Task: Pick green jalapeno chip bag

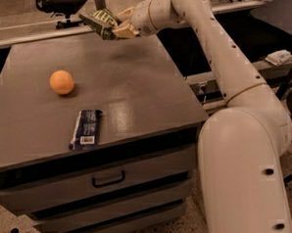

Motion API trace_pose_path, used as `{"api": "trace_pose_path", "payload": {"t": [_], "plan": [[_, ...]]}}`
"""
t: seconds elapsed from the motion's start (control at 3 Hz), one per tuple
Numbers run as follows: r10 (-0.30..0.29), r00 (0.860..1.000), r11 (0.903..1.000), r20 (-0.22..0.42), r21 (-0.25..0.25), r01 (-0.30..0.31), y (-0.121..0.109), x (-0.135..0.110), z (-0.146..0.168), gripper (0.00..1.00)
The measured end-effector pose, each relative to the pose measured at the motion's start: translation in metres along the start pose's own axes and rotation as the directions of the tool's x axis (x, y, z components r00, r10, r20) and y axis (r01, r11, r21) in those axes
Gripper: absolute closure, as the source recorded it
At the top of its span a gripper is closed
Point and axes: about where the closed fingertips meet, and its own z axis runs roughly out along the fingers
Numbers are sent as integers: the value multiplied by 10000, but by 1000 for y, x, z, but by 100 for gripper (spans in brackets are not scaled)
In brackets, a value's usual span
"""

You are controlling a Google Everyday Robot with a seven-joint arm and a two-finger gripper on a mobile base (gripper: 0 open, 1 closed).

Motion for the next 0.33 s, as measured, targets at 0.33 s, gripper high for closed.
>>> {"api": "trace_pose_path", "payload": {"t": [0.33], "plan": [[2,9999,10000,134,65,-3,-4,-4,-4,100]]}}
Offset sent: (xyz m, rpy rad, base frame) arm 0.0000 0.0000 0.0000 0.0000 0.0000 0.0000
